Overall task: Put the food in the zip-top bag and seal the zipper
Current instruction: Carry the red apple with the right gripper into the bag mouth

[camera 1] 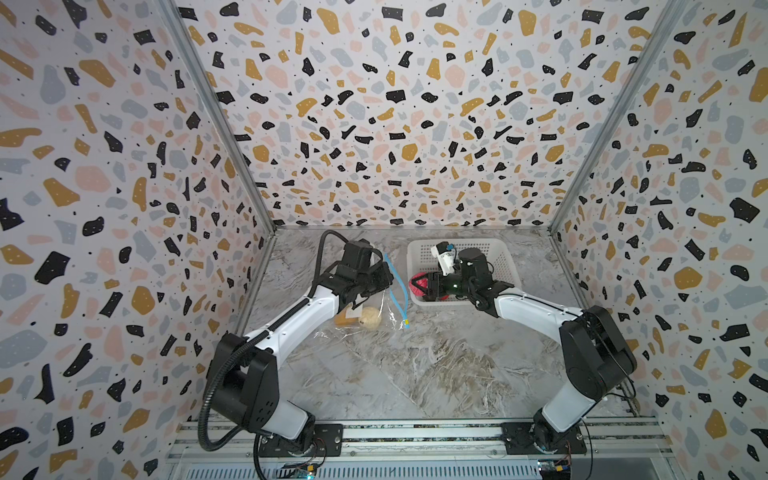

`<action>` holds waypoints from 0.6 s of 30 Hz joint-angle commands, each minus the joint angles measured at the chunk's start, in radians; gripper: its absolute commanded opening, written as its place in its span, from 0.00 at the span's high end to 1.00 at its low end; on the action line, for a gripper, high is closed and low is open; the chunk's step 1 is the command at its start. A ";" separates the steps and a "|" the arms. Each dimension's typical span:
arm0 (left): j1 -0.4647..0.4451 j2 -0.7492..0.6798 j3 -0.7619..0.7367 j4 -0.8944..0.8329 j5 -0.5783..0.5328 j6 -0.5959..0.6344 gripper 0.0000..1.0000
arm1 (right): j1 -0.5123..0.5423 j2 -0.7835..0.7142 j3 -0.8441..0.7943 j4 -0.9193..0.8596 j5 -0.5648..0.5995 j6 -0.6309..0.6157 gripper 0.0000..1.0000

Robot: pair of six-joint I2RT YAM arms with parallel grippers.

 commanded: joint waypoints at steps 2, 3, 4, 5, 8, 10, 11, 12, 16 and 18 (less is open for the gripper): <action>0.004 -0.032 0.025 0.019 -0.002 0.001 1.00 | 0.040 0.037 0.050 0.081 -0.060 0.031 0.40; 0.004 -0.036 0.025 0.017 -0.004 0.002 1.00 | 0.048 0.046 0.057 0.085 -0.064 0.033 0.40; 0.004 -0.042 0.022 0.013 -0.004 0.002 1.00 | 0.058 0.055 0.066 0.087 -0.065 0.033 0.40; 0.004 -0.047 0.022 0.010 -0.004 0.002 1.00 | 0.065 0.065 0.073 0.088 -0.066 0.033 0.40; 0.004 -0.065 0.014 0.010 -0.005 -0.004 1.00 | 0.077 0.105 0.088 0.085 -0.080 0.039 0.40; 0.004 -0.076 0.009 0.013 -0.005 -0.006 1.00 | 0.080 0.122 0.095 0.085 -0.093 0.045 0.40; 0.003 -0.082 0.006 0.014 -0.005 -0.007 1.00 | 0.084 0.125 0.098 0.084 -0.093 0.044 0.40; 0.003 -0.088 0.005 0.014 -0.005 -0.009 1.00 | 0.087 0.127 0.104 0.078 -0.091 0.041 0.40; 0.003 -0.102 -0.002 0.015 -0.003 -0.013 1.00 | 0.097 0.151 0.141 0.038 -0.090 0.023 0.38; 0.004 -0.105 -0.005 0.016 0.000 -0.012 1.00 | 0.101 0.158 0.149 0.027 -0.084 0.019 0.36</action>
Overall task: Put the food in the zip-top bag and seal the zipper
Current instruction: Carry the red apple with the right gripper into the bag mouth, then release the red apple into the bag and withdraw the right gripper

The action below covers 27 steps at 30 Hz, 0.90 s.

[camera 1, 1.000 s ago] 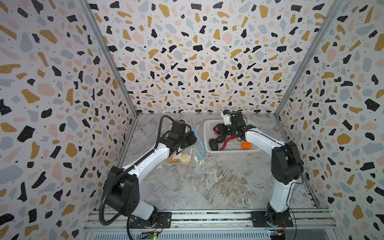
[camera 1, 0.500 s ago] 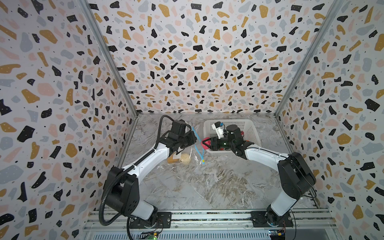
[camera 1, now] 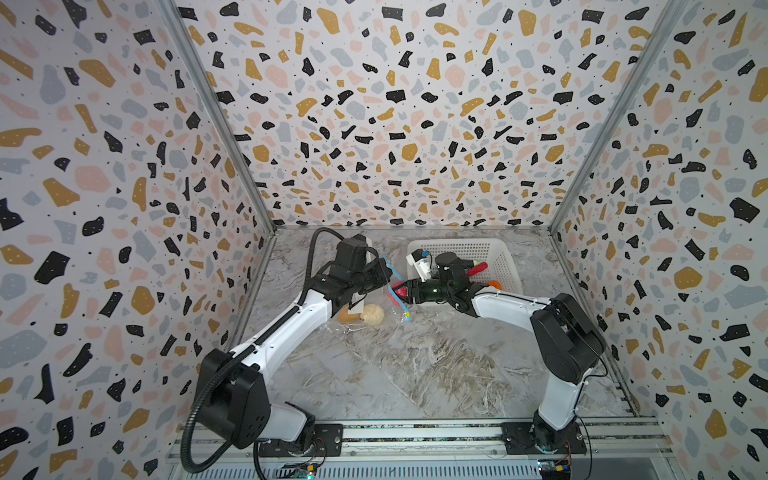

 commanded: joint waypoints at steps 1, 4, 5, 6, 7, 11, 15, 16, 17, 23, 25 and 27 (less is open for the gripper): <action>0.004 -0.019 -0.006 0.019 0.004 -0.010 1.00 | 0.009 -0.001 0.048 -0.029 -0.006 -0.016 0.35; 0.004 -0.021 -0.011 0.020 0.002 -0.010 1.00 | 0.014 0.005 0.064 -0.051 0.002 -0.025 0.30; 0.005 -0.022 -0.012 0.021 0.004 -0.009 1.00 | 0.017 0.005 0.067 -0.057 0.006 -0.028 0.28; 0.003 -0.021 -0.013 0.023 0.005 -0.009 1.00 | 0.019 0.005 0.070 -0.064 0.011 -0.033 0.27; 0.004 -0.021 -0.014 0.024 0.005 -0.009 1.00 | 0.020 0.004 0.070 -0.066 0.015 -0.035 0.25; 0.003 -0.021 -0.014 0.027 0.007 -0.009 1.00 | 0.023 -0.002 0.067 -0.074 0.026 -0.038 0.21; 0.004 -0.018 -0.014 0.030 0.006 -0.008 1.00 | 0.022 -0.025 0.077 -0.119 0.036 -0.051 0.21; 0.004 -0.017 -0.015 0.027 0.001 -0.003 1.00 | 0.021 -0.043 0.086 -0.155 0.056 -0.064 0.21; 0.005 -0.016 -0.016 0.024 -0.006 0.002 1.00 | 0.018 -0.065 0.092 -0.194 0.084 -0.082 0.21; 0.010 0.018 -0.005 0.033 0.003 0.025 1.00 | -0.105 -0.142 0.094 -0.391 0.308 -0.200 0.24; 0.011 0.030 0.000 0.033 0.010 0.029 1.00 | -0.145 -0.104 0.140 -0.457 0.361 -0.216 0.25; 0.011 0.035 0.001 0.029 0.005 0.037 1.00 | -0.163 -0.047 0.206 -0.544 0.403 -0.212 0.25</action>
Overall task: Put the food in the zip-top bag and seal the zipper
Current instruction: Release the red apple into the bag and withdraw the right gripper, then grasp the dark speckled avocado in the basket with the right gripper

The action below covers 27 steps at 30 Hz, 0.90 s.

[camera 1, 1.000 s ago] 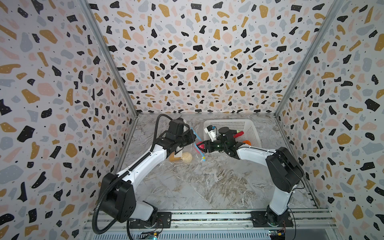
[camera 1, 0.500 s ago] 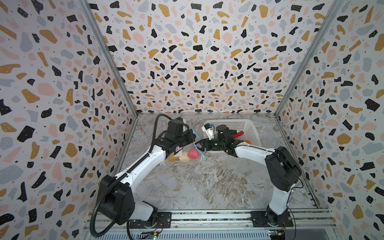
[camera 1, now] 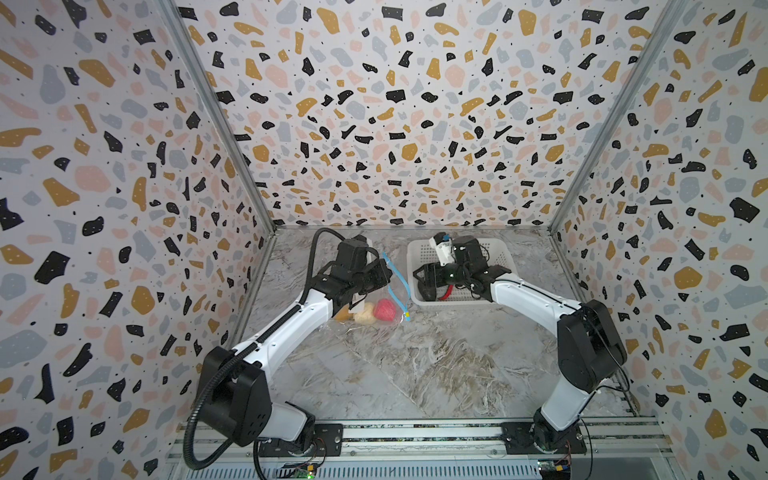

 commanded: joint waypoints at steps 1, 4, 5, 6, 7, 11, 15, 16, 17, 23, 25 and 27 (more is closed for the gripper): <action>0.007 0.014 0.006 0.024 0.002 0.027 1.00 | -0.032 0.070 0.104 -0.206 0.140 -0.033 0.25; 0.007 0.020 0.011 0.024 -0.001 0.027 1.00 | -0.034 0.139 0.186 -0.280 0.214 0.019 0.25; 0.007 0.026 0.016 0.022 0.000 0.030 1.00 | -0.034 0.157 0.210 -0.302 0.240 0.036 0.25; 0.007 0.030 0.022 0.020 0.003 0.031 1.00 | -0.033 0.167 0.221 -0.307 0.271 0.051 0.25; 0.006 0.031 0.026 0.018 0.007 0.033 1.00 | -0.034 0.174 0.229 -0.312 0.300 0.063 0.25; 0.007 0.034 0.026 0.015 0.009 0.034 1.00 | -0.042 0.205 0.250 -0.326 0.350 0.102 0.25; 0.007 0.036 0.023 0.015 0.013 0.034 1.00 | -0.044 0.260 0.275 -0.344 0.349 0.109 0.21; 0.007 0.036 0.022 0.014 0.014 0.034 1.00 | -0.045 0.271 0.282 -0.342 0.343 0.110 0.20; 0.007 0.038 0.021 0.015 0.016 0.034 1.00 | -0.045 0.285 0.294 -0.340 0.335 0.111 0.19; 0.007 0.039 0.021 0.019 0.019 0.032 1.00 | -0.047 0.376 0.394 -0.364 0.330 0.100 0.16; 0.007 0.040 0.019 0.020 0.020 0.031 1.00 | -0.050 0.403 0.424 -0.376 0.333 0.096 0.16; 0.007 0.040 0.018 0.020 0.021 0.031 1.00 | -0.053 0.423 0.443 -0.377 0.325 0.096 0.18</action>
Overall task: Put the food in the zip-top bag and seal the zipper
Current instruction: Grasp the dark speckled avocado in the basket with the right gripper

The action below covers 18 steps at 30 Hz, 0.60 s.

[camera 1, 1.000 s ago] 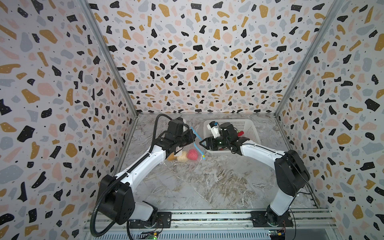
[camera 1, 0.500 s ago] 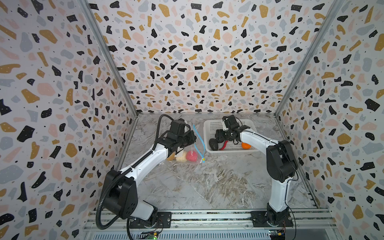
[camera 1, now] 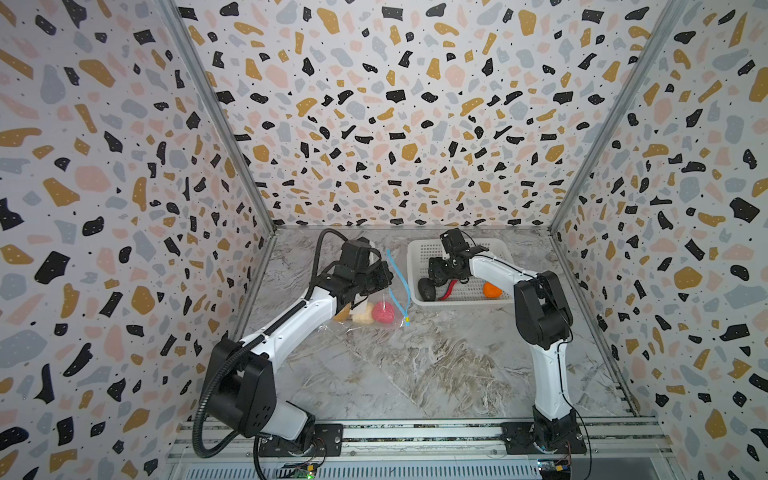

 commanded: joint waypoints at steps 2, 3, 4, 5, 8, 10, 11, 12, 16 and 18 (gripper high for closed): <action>0.005 0.007 0.019 0.018 0.014 0.013 1.00 | -0.008 0.009 0.053 -0.047 0.003 -0.001 0.21; 0.005 0.006 0.021 0.016 0.014 0.015 1.00 | -0.010 0.013 0.055 -0.046 -0.001 -0.001 0.25; 0.005 0.007 0.022 0.015 0.014 0.013 1.00 | -0.011 0.014 0.056 -0.045 -0.005 -0.002 0.27; 0.005 0.006 0.022 0.015 0.013 0.014 1.00 | -0.012 0.015 0.059 -0.046 -0.011 -0.002 0.29; 0.006 0.009 0.023 0.012 0.013 0.014 1.00 | -0.013 0.010 0.060 -0.048 -0.022 -0.007 0.37; 0.004 0.009 0.025 0.012 0.013 0.015 1.00 | -0.012 0.002 0.056 -0.044 -0.029 -0.011 0.42; 0.005 0.010 0.024 0.012 0.013 0.015 1.00 | -0.015 -0.002 0.053 -0.045 -0.030 -0.012 0.45; 0.005 0.009 0.025 0.012 0.012 0.015 1.00 | -0.016 -0.007 0.051 -0.043 -0.032 -0.014 0.45; 0.005 0.010 0.024 0.010 0.009 0.016 1.00 | -0.029 -0.030 0.044 -0.036 -0.046 -0.029 0.46; 0.005 0.014 0.026 0.007 0.006 0.018 1.00 | -0.038 -0.053 0.051 -0.043 -0.065 -0.048 0.47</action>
